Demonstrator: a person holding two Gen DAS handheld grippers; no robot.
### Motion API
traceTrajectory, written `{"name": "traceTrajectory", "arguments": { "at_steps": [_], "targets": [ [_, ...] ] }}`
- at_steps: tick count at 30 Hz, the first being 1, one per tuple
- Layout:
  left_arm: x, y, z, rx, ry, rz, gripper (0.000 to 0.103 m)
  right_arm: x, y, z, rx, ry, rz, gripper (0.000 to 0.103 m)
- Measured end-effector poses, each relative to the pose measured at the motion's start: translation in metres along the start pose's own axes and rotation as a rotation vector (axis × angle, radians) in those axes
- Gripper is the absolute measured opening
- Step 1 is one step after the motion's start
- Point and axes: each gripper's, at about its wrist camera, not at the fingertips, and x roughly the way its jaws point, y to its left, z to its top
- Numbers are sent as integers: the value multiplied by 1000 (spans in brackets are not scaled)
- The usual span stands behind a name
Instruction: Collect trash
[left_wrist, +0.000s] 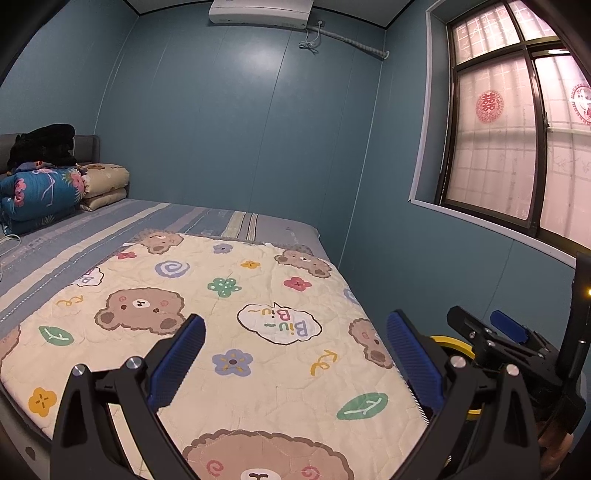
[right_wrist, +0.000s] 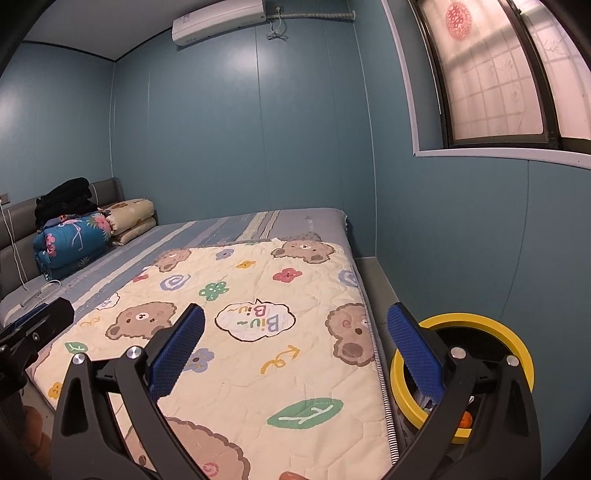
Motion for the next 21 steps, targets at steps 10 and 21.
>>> {"name": "traceTrajectory", "arguments": {
  "at_steps": [10, 21],
  "targets": [
    [4, 1, -2, 0, 8, -2, 95, 5, 0, -2, -5, 11, 0, 95],
    [6, -1, -2, 2, 13, -3, 95, 7, 0, -3, 1, 18, 4, 95]
  ]
}}
